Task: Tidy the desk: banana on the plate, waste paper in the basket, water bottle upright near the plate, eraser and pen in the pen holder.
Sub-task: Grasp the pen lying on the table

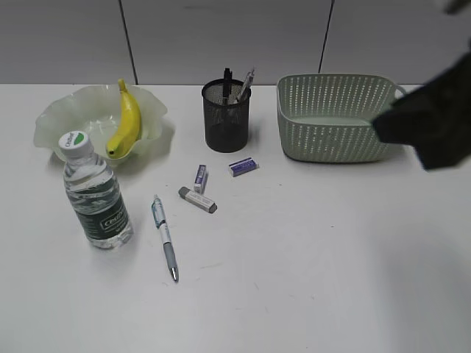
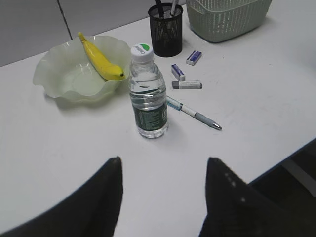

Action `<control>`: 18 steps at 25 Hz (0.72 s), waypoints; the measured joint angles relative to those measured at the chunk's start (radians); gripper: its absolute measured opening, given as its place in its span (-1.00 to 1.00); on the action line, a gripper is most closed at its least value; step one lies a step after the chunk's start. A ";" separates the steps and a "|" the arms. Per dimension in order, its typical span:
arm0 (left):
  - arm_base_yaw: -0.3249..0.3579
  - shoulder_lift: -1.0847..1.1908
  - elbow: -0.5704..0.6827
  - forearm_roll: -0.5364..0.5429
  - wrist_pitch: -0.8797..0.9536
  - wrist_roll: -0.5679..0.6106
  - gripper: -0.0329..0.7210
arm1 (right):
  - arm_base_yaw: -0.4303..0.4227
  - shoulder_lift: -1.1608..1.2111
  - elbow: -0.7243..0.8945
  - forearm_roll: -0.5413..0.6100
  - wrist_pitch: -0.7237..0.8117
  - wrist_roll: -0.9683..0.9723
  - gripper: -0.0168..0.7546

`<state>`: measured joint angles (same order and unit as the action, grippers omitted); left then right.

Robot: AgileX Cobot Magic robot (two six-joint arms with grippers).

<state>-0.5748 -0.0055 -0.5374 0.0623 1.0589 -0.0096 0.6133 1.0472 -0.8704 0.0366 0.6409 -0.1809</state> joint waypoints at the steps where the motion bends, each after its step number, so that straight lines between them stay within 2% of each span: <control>1: 0.000 0.000 0.000 0.000 0.000 0.000 0.15 | 0.001 0.078 -0.062 0.042 0.010 -0.026 -0.34; 4: 0.000 0.000 0.000 0.000 -0.002 -0.001 0.13 | 0.040 0.280 -0.234 0.118 0.046 -0.066 -0.32; 11: 0.000 -0.001 0.000 0.000 -0.003 -0.003 0.08 | 0.220 0.641 -0.526 0.115 0.109 -0.027 -0.26; 14: 0.000 -0.001 0.000 0.000 -0.003 -0.003 0.03 | 0.255 0.786 -0.624 0.114 0.175 0.075 -0.08; 18: 0.000 -0.001 0.000 0.000 -0.003 -0.003 -0.06 | 0.269 0.971 -0.743 0.114 0.264 0.169 0.34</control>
<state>-0.5748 -0.0064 -0.5374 0.0623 1.0561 -0.0127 0.8822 2.0181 -1.6136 0.1508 0.9050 -0.0123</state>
